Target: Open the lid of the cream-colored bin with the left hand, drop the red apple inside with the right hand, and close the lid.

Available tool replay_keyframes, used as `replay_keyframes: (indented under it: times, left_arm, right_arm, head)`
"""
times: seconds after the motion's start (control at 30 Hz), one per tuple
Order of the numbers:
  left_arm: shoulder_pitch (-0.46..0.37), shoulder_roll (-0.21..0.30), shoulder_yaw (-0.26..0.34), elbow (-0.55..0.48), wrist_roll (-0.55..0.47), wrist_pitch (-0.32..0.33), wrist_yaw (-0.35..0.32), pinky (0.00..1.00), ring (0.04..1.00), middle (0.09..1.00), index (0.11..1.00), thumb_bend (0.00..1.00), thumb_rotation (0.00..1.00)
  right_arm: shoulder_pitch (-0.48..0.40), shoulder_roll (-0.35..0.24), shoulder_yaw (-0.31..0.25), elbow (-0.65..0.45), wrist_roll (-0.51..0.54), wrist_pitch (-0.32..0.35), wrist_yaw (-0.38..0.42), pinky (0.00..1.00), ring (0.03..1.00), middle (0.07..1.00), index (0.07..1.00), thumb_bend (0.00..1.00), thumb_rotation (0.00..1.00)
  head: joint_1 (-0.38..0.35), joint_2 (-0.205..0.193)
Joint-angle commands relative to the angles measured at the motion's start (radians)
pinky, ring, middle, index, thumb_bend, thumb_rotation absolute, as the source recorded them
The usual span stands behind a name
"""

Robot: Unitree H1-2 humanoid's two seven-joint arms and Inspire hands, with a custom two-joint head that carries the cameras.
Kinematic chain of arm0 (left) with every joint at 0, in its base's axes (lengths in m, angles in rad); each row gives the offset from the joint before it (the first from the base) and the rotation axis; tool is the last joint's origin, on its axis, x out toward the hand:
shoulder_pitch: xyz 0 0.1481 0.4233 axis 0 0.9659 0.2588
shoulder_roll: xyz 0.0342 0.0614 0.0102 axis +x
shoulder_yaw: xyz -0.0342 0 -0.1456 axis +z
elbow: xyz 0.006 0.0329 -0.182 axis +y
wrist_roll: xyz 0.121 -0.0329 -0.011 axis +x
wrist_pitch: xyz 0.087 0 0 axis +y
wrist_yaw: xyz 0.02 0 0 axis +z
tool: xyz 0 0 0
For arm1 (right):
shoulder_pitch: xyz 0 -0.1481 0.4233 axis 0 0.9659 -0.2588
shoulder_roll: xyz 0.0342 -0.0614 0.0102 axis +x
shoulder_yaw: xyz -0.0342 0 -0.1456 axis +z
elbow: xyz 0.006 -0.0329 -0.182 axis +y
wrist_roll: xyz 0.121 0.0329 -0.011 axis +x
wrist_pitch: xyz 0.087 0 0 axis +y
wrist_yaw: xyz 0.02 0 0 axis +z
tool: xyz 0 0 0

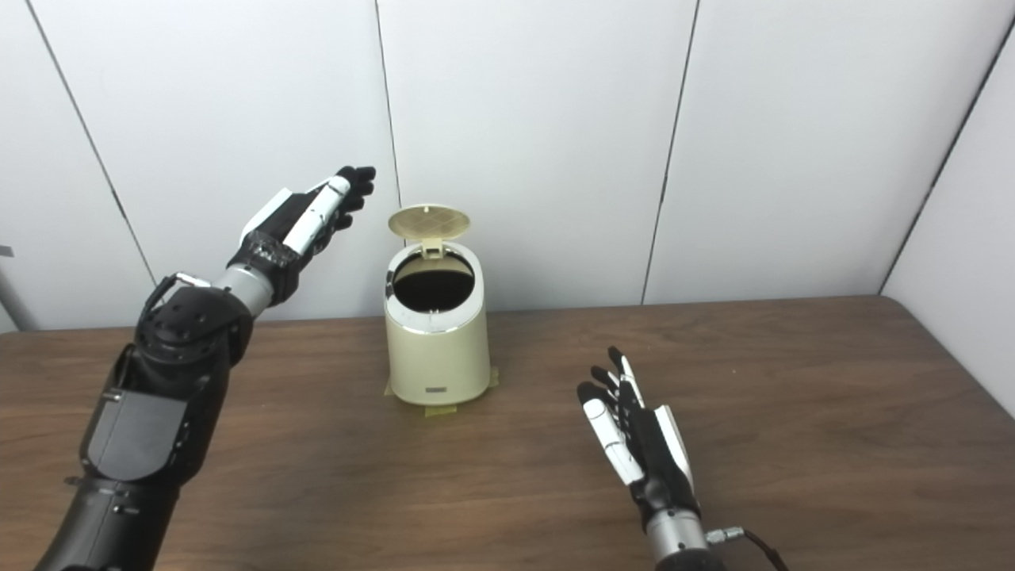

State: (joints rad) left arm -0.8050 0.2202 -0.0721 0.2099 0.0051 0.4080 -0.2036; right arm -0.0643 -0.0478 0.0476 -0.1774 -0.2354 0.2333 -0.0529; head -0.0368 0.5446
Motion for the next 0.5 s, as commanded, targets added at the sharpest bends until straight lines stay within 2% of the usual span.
replay_keyframes:
  times: [0.0, 0.3, 0.37, 0.47]
  left_arm:
    - [-0.077, 0.006, 0.012, 0.006, 0.006, -0.046, 0.007, 1.00, 0.978, 0.969, 0.953, 0.43, 1.00]
    - [-0.137, 0.029, 0.002, 0.078, 0.029, -0.057, 0.000, 1.00, 0.946, 0.911, 0.933, 0.44, 1.00]
    - [-0.141, 0.036, -0.010, 0.079, 0.042, -0.056, -0.008, 1.00, 0.945, 0.907, 0.930, 0.44, 1.00]
    - [-0.147, 0.052, -0.048, 0.090, 0.082, -0.087, -0.022, 0.99, 0.947, 0.910, 0.926, 0.44, 1.00]
  right_arm:
    - [-0.033, 0.010, 0.009, -0.041, -0.011, -0.007, -0.001, 0.78, 0.878, 0.908, 1.000, 0.49, 0.96]
    - [-0.032, 0.016, 0.025, -0.037, -0.040, 0.004, -0.007, 0.76, 0.875, 0.901, 1.000, 0.46, 0.99]
    - [-0.032, 0.016, 0.022, -0.034, -0.036, 0.004, -0.006, 0.76, 0.877, 0.903, 1.000, 0.46, 1.00]
    - [-0.034, 0.018, 0.021, -0.031, -0.037, 0.020, -0.003, 0.77, 0.882, 0.904, 1.000, 0.48, 1.00]
  head:
    - [-0.001, 0.001]
    - [-0.007, 0.000]
    - [-0.006, -0.001]
    - [-0.006, -0.002]
